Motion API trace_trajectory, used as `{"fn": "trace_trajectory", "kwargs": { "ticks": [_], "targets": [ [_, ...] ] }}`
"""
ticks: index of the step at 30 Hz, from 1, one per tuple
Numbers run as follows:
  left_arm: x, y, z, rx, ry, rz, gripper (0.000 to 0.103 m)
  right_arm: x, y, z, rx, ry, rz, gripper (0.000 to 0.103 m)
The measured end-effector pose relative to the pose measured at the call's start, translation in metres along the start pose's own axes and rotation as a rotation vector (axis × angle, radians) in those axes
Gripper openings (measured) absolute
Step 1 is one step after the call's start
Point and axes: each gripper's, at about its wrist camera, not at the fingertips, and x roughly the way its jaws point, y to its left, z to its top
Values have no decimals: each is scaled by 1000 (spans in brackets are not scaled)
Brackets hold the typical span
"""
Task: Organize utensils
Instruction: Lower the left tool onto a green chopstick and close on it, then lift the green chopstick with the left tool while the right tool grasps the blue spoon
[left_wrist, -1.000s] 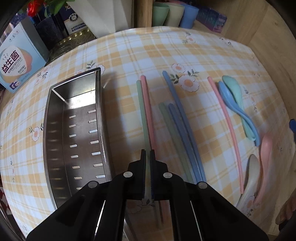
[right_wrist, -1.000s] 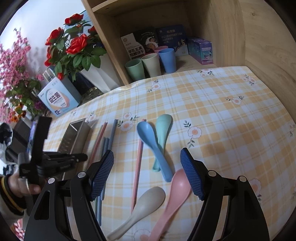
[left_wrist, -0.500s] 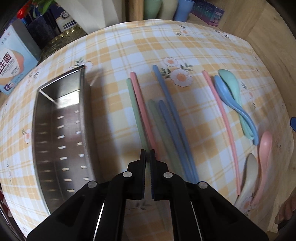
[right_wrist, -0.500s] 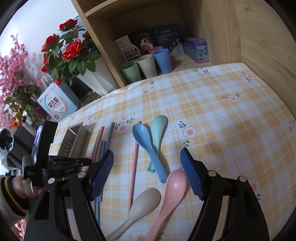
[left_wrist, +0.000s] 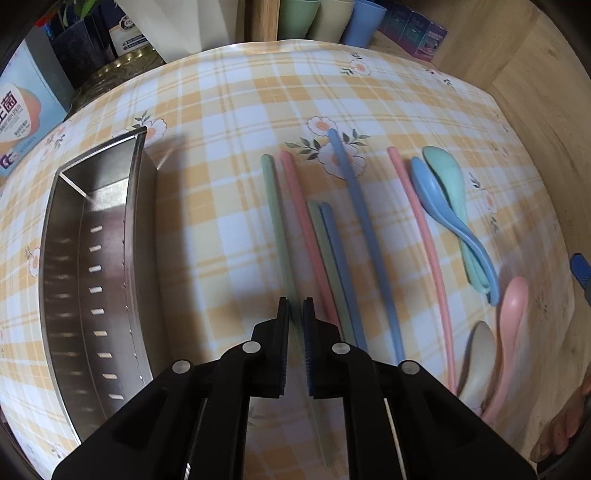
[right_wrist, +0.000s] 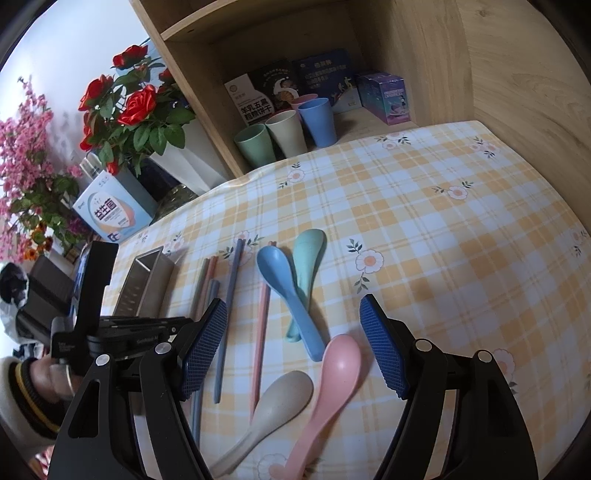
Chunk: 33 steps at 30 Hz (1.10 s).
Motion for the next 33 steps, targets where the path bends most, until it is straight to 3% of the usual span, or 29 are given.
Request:
{"fn": "trace_trajectory", "kwargs": {
  "ticks": [10, 17, 19, 23, 28, 33],
  "targets": [
    [5, -5, 13, 13, -24, 49, 9, 1, -10, 0, 23, 3, -6, 72],
    [4, 0, 9, -17, -40, 32, 6, 0, -19, -7, 39, 21, -12, 72],
    [0, 2, 2, -30, -35, 24, 6, 0, -20, -10, 19, 44, -2, 72],
    [-28, 3, -17, -56, -104, -11, 6, 5, -14, -19, -88, 105, 14, 72],
    [-69, 9, -48, -106, -192, -58, 6, 17, -3, -11, -223, 134, 67, 43],
    [-94, 9, -72, -91, -246, -45, 6, 51, 17, 3, -336, 197, 84, 33]
  ]
}}
